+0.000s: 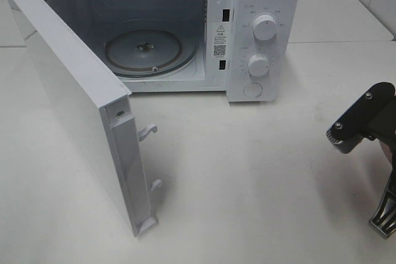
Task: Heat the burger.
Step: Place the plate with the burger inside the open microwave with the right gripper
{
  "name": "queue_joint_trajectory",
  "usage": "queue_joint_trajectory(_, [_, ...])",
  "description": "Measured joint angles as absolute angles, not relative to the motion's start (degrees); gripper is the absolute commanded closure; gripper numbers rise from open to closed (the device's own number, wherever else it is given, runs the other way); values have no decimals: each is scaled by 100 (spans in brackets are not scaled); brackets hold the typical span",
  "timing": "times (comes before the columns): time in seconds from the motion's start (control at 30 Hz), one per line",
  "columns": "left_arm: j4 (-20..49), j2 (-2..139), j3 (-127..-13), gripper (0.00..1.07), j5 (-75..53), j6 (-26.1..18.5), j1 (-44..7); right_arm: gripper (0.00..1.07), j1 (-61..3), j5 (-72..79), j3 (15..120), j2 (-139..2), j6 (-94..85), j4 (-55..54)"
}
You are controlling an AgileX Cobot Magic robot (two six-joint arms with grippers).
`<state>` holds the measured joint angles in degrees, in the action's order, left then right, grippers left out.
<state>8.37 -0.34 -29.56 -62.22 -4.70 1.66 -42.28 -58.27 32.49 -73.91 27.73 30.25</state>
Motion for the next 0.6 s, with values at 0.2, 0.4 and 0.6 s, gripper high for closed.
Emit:
queue_joint_trajectory(0.2, [837,-34,-2956,9,-6222,-470,166,107,-4790,-5936,3249,-7322,2773,3019])
queue_joint_trajectory(0.4, [837,-34,-2956,9,-6222,-470,166,107,-5306,-5942,3249,-7322,2773,3019])
queue_joint_trajectory(0.6, [837,-34,-2956,9,-6222,-470,166,107,-5873,-6005,3249,-7322,2762,3019])
